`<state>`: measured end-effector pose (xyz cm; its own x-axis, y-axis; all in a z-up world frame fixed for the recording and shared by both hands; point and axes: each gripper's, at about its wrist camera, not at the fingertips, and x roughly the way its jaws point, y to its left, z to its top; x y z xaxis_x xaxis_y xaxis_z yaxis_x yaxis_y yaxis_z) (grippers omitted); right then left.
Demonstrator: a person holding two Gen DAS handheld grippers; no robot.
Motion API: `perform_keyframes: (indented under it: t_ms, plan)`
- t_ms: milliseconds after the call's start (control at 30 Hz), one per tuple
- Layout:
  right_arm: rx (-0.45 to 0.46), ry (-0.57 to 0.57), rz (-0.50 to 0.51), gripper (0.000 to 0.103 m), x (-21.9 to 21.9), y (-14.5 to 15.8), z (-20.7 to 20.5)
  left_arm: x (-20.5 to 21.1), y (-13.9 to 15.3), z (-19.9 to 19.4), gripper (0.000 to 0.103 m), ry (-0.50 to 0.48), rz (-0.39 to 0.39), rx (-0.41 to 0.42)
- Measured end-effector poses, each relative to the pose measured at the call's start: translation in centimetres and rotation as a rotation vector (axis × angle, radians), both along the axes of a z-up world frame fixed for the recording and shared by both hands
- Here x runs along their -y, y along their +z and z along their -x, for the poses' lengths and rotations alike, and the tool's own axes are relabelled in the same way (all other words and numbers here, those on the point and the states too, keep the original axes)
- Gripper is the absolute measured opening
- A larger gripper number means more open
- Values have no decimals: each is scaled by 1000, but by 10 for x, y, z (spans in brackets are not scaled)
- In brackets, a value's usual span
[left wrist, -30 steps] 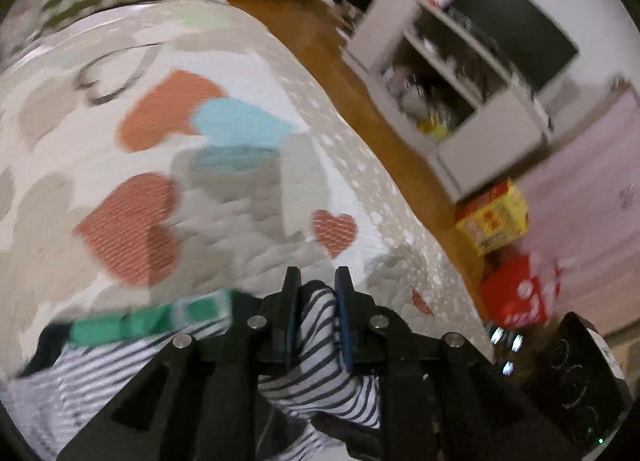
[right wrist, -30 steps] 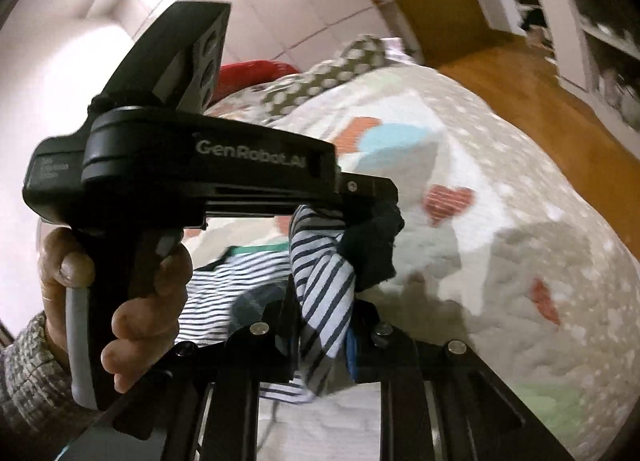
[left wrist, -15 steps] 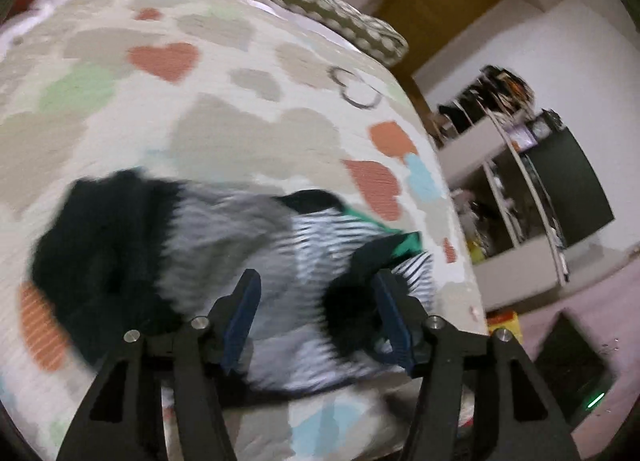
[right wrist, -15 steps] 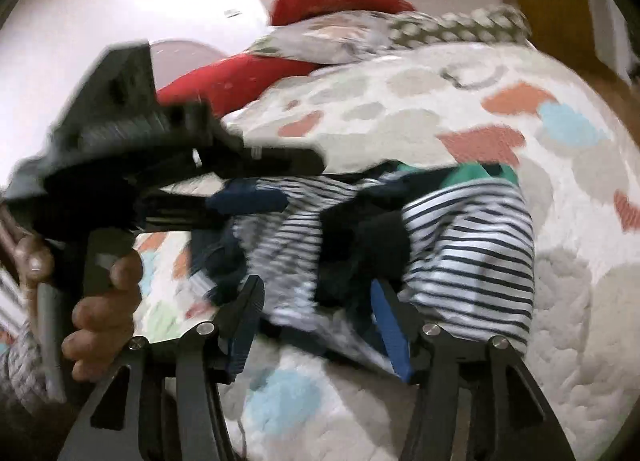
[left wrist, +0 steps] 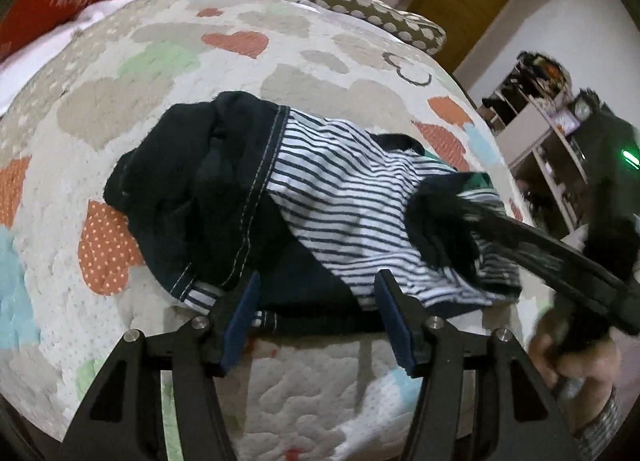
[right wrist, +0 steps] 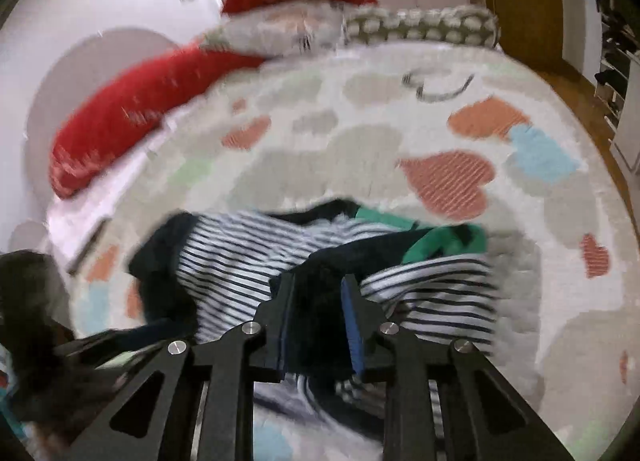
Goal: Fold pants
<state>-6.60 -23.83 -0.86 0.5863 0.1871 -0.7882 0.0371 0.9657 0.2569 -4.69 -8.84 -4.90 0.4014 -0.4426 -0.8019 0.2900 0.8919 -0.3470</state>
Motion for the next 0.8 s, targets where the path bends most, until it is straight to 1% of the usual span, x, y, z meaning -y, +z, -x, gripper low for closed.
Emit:
perform_keyframes:
  t_ms: [67,100,233,267,300,333,400,433,500,567,633,700,767,800]
  plan:
    - [-39,-7,-1,25,-3,-15,-8,-1,-2,1,58,-6,0,5]
    - [-34,-15,4,25,-4,-17,-10,-2,-2,1,59,-8,6,5]
    - [-53,-9,31,27,-8,-14,-11,-11,6,5,60,-6,43,-4]
    - [-59,-1,32,27,-9,-10,-12,-14,10,8,61,-8,53,5]
    - [-51,8,18,27,-6,0,-10,-19,16,13,65,-6,58,26]
    - [-32,10,4,27,-5,9,-7,-24,21,17,70,5,52,52]
    - [40,-3,-19,27,3,40,-5,-34,26,25,72,30,43,86]
    - [53,-7,-6,27,4,49,-7,-40,26,27,72,39,47,85]
    - [37,7,30,27,0,54,-21,-50,24,29,72,56,69,64]
    - [-7,37,55,27,-8,46,-39,-61,21,27,72,85,85,45]
    - [-68,61,74,27,-18,27,-60,-72,21,26,72,114,103,35]
    - [-144,78,33,27,-22,6,-76,-87,22,26,72,152,125,30]
    - [-259,50,7,27,-22,-25,-93,-101,25,25,72,184,145,33]
    - [-271,33,0,27,-21,-32,-97,-107,26,26,72,198,151,35]
